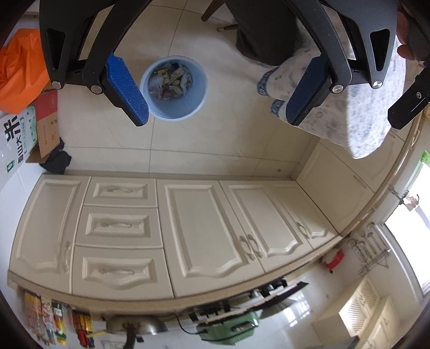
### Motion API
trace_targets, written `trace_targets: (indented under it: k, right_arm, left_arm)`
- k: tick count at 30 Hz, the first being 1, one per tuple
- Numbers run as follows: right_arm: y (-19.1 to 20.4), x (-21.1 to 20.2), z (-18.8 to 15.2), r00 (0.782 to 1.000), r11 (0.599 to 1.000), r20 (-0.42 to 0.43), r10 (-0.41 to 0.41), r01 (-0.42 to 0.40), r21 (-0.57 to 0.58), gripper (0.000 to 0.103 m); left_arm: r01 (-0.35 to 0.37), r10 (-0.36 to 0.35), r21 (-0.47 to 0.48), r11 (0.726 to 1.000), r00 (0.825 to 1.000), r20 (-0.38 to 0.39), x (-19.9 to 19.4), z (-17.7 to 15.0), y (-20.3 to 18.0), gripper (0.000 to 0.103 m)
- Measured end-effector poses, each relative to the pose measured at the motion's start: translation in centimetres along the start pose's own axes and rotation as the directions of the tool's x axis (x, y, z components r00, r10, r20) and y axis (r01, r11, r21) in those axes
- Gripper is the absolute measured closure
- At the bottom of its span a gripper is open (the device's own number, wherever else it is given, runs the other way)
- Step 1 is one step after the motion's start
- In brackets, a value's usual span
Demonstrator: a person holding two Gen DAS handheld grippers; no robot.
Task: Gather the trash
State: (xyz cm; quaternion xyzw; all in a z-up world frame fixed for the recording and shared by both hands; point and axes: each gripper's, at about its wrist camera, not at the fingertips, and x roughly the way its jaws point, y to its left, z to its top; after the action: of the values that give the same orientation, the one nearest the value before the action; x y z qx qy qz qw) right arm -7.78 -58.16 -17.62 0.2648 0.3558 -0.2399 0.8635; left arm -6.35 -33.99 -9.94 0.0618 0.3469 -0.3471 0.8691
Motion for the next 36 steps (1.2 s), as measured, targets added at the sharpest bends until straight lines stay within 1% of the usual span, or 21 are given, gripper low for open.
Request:
trace_targets:
  k: [3, 6, 9, 11, 12, 15, 19, 22, 24, 27, 30, 35, 36]
  right_arm:
    - [2.5, -2.2, 0.1, 0.999, 0.999, 0.039, 0.035, -0.033, -0.036, 0.0]
    - [5.5, -4.4, -0.1, 0.994, 0.993, 0.075, 0.085, -0.078, -0.085, 0.0]
    - [8.7, -6.5, -0.6, 0.985, 0.982, 0.1, 0.141, -0.126, -0.141, 0.0]
    - [10.7, -8.0, -1.1, 0.977, 0.971, 0.115, 0.179, -0.157, -0.179, 0.0]
    - [12.0, -8.7, -1.4, 0.972, 0.964, 0.121, 0.202, -0.175, -0.202, 0.0]
    - [15.8, -10.9, -2.8, 0.956, 0.937, 0.134, 0.259, -0.215, -0.276, 0.0]
    - [20.5, -13.7, -5.0, 0.936, 0.892, 0.149, 0.319, -0.243, -0.382, 0.0]
    - [24.0, -16.0, -7.1, 0.92, 0.851, 0.165, 0.356, -0.247, -0.464, 0.0]
    - [25.7, -17.3, -8.4, 0.907, 0.828, 0.174, 0.384, -0.254, -0.5, 0.0]
    - [27.5, -19.0, -10.0, 0.894, 0.81, 0.186, 0.407, -0.259, -0.526, 0.0]
    - [28.9, -20.5, -11.5, 0.886, 0.795, 0.197, 0.421, -0.255, -0.55, 0.0]
    - [30.1, -22.2, -13.1, 0.868, 0.77, 0.202, 0.453, -0.268, -0.579, 0.0]
    - [30.3, -22.5, -13.4, 0.865, 0.766, 0.201, 0.459, -0.271, -0.583, 0.0]
  left_arm:
    - [-0.025, 0.026, -0.017, 1.0, 0.998, 0.06, -5.1, -1.7, 1.8, 0.001]
    - [-0.059, 0.064, -0.046, 0.997, 0.99, 0.123, -10.3, -3.5, 3.4, 0.001]
    - [-0.123, 0.136, -0.074, 0.99, 0.972, 0.19, -15.7, -5.9, 4.4, 0.001]
    - [-0.167, 0.186, -0.101, 0.981, 0.956, 0.225, -19.4, -7.5, 5.2, 0.001]
    - [-0.191, 0.214, -0.117, 0.975, 0.947, 0.238, -21.2, -8.5, 5.6, 0.001]
    - [-0.279, 0.314, -0.162, 0.947, 0.911, 0.268, -26.4, -11.3, 6.6, 0.001]
    - [-0.39, 0.44, -0.218, 0.895, 0.853, 0.281, -33.0, -15.1, 7.5, 0.001]
    - [-0.45, 0.509, -0.25, 0.858, 0.813, 0.282, -37.5, -17.8, 7.8, 0.001]
    - [-0.484, 0.548, -0.269, 0.833, 0.787, 0.284, -40.0, -19.3, 7.7, 0.001]
    - [-0.514, 0.591, -0.3, 0.804, 0.75, 0.297, -43.6, -21.3, 6.8, 0.001]
    - [-0.527, 0.616, -0.328, 0.784, 0.725, 0.308, -46.6, -23.1, 5.4, 0.001]
    - [-0.547, 0.639, -0.337, 0.766, 0.7, 0.318, -48.3, -25.0, 3.2, 0.001]
    - [-0.556, 0.65, -0.342, 0.758, 0.689, 0.321, -49.1, -25.6, 2.6, 0.001]
